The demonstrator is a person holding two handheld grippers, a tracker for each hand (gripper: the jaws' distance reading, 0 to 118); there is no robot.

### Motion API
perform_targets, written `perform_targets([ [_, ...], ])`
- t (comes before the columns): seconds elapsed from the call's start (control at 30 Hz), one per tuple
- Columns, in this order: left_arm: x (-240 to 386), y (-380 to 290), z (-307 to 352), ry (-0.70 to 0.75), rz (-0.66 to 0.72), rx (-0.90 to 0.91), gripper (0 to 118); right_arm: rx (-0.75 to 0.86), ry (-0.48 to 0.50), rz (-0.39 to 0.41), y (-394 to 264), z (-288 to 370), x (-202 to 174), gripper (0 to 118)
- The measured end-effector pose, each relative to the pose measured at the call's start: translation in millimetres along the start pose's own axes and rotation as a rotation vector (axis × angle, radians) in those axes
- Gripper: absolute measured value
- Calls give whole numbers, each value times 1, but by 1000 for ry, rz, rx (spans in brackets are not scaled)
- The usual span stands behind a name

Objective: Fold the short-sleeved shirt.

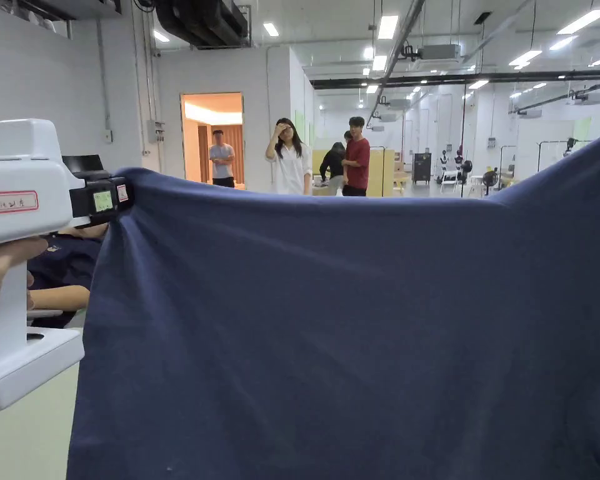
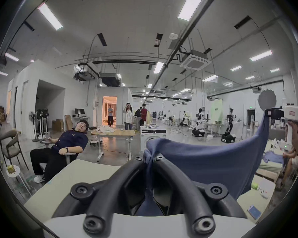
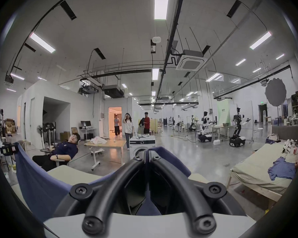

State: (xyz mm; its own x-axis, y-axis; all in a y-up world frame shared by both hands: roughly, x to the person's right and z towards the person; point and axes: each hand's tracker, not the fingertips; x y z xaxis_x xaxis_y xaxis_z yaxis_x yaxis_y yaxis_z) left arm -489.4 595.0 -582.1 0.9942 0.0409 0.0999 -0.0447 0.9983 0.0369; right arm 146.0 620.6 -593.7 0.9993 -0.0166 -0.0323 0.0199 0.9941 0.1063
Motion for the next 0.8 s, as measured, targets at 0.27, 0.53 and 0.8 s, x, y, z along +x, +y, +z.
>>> perform_targets([
  [0.27, -10, 11, -74, 50, 16, -21, 2, -26, -90, 81, 20, -84, -27, 0],
  [0.53, -9, 11, -154, 106, -36, -30, 2, -18, -160, 125, 29, -171, -40, 0],
  [0.8, -14, 16, -224, 154, -88, -62, 2, 64, -171, 37, 48, -230, -52, 0],
])
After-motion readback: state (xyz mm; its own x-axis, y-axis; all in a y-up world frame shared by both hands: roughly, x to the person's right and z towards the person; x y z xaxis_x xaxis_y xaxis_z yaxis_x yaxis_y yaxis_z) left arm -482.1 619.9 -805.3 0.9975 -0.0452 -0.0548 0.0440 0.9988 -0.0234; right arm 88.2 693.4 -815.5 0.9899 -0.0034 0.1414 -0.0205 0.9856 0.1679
